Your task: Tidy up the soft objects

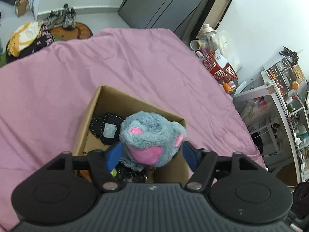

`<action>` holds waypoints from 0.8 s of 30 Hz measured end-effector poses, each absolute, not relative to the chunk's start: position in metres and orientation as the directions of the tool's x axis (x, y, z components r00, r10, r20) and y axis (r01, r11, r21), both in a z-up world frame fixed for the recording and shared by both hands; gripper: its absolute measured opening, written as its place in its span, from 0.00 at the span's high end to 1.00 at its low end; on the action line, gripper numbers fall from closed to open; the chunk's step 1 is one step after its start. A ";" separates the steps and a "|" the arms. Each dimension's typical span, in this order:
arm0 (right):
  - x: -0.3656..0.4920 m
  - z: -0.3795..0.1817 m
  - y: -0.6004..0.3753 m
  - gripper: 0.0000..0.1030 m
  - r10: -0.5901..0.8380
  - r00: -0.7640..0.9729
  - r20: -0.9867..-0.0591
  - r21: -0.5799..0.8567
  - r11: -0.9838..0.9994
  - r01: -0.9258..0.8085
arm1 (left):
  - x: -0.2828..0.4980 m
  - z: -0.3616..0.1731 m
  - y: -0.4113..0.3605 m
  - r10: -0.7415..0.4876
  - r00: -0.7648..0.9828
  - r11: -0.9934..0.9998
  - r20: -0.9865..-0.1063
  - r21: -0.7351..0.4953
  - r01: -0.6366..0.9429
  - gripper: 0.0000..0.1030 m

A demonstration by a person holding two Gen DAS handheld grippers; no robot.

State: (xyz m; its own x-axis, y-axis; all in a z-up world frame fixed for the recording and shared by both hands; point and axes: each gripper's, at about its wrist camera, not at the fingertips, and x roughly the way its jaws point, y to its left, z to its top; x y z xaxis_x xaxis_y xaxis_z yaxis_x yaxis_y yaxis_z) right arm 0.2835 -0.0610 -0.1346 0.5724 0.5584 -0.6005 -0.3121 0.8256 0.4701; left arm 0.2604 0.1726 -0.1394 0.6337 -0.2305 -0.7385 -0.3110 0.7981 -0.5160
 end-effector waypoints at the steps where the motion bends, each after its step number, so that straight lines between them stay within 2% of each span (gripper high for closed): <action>1: 0.281 -0.131 -0.064 0.69 0.552 0.581 -0.598 0.469 0.829 -0.305 | 0.256 -0.134 0.171 -0.219 0.638 0.803 -0.738 -0.508 -0.312 0.29; 3: 0.273 -0.121 -0.070 0.62 0.537 0.607 -0.586 0.459 0.837 -0.296 | 0.246 -0.123 0.171 -0.200 0.642 0.810 -0.740 -0.494 -0.317 0.24; 6: 0.259 -0.103 -0.082 0.50 0.521 0.650 -0.554 0.455 0.843 -0.288 | 0.232 -0.107 0.170 -0.185 0.643 0.822 -0.743 -0.475 -0.313 0.22; 12: 0.228 -0.072 -0.116 0.43 0.488 0.714 -0.502 0.458 0.850 -0.258 | 0.198 -0.070 0.153 -0.142 0.683 0.868 -0.716 -0.421 -0.262 0.17; 17: 0.206 -0.055 -0.136 0.42 0.453 0.730 -0.512 0.431 0.871 -0.238 | 0.171 -0.051 0.132 -0.117 0.690 0.899 -0.714 -0.372 -0.233 0.13; 20: 0.193 -0.045 -0.143 0.35 0.441 0.735 -0.515 0.416 0.878 -0.235 | 0.157 -0.042 0.123 -0.108 0.695 0.907 -0.711 -0.357 -0.225 0.12; 24: 0.172 -0.033 -0.158 0.23 0.435 0.752 -0.496 0.429 0.875 -0.224 | 0.138 -0.027 0.109 -0.085 0.696 0.916 -0.713 -0.330 -0.226 0.05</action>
